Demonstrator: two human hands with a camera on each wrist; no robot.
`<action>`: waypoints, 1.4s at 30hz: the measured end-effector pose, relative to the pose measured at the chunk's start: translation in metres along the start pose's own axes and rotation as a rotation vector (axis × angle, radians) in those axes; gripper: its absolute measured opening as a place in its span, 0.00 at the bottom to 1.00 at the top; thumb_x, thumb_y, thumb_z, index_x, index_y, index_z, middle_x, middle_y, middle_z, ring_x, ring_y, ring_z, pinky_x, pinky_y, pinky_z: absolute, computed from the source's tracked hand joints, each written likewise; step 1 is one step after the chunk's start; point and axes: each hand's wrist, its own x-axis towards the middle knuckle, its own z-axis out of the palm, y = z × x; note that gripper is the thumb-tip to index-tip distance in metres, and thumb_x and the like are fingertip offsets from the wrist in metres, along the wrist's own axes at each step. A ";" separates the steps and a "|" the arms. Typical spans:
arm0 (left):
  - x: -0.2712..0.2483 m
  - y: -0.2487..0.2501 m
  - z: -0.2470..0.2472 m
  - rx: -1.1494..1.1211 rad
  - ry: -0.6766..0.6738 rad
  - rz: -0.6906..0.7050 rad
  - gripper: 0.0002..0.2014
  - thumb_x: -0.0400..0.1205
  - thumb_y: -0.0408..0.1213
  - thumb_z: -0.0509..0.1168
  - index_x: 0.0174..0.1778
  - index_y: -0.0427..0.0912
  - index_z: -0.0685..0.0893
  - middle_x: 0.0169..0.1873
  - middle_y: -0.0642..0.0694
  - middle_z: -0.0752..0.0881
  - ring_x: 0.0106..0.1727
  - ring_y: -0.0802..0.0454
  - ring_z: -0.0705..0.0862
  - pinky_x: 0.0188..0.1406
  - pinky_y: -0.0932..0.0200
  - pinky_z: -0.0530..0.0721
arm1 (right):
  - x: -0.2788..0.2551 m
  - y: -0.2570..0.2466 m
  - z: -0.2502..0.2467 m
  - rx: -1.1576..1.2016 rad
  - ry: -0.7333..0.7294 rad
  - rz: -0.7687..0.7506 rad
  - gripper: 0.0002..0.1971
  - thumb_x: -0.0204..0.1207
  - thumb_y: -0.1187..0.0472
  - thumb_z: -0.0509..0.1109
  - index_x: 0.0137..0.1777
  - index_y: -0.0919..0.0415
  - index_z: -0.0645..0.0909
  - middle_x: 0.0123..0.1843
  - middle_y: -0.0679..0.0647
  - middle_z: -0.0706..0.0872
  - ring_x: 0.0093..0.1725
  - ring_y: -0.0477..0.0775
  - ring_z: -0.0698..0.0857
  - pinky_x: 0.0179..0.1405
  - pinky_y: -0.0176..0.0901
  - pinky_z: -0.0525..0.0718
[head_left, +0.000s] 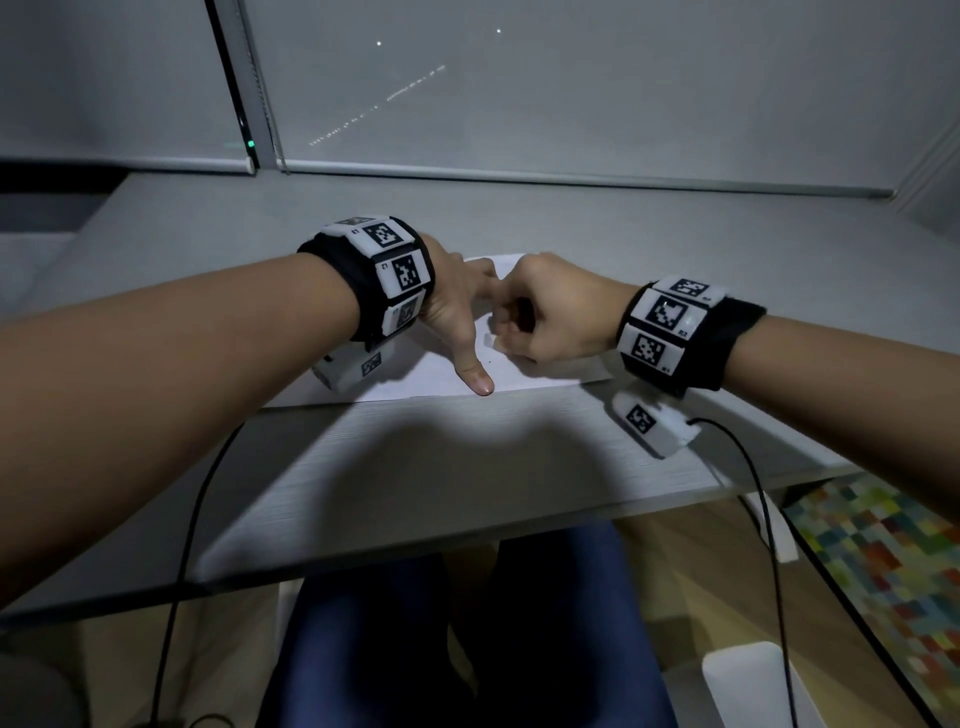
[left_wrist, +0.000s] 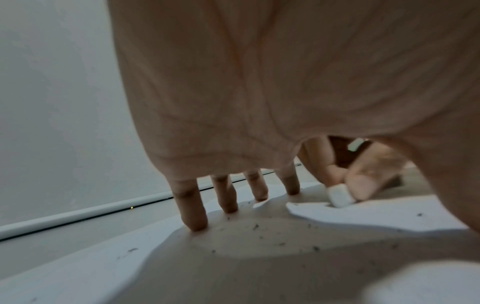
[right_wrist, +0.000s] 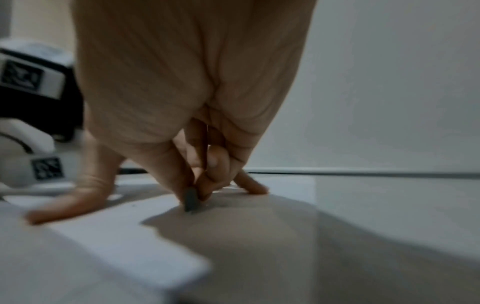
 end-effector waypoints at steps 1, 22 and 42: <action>0.001 0.000 0.000 0.009 0.000 0.003 0.62 0.58 0.78 0.78 0.88 0.70 0.58 0.81 0.56 0.63 0.84 0.39 0.66 0.78 0.32 0.71 | 0.002 0.006 -0.003 -0.019 0.008 0.025 0.07 0.75 0.59 0.76 0.35 0.57 0.86 0.28 0.45 0.84 0.27 0.42 0.82 0.32 0.33 0.80; 0.014 -0.002 0.003 -0.094 0.279 0.122 0.59 0.64 0.87 0.65 0.85 0.50 0.75 0.71 0.48 0.81 0.71 0.43 0.82 0.73 0.44 0.80 | 0.002 0.047 -0.022 0.018 0.039 0.263 0.06 0.76 0.55 0.82 0.41 0.56 0.92 0.35 0.49 0.90 0.34 0.47 0.86 0.36 0.36 0.81; 0.026 -0.009 0.010 -0.093 0.152 0.042 0.56 0.60 0.85 0.68 0.84 0.65 0.65 0.68 0.57 0.70 0.76 0.46 0.73 0.75 0.34 0.75 | 0.016 0.032 -0.013 -0.041 0.074 0.213 0.06 0.74 0.62 0.77 0.36 0.59 0.90 0.31 0.48 0.88 0.32 0.49 0.86 0.38 0.47 0.90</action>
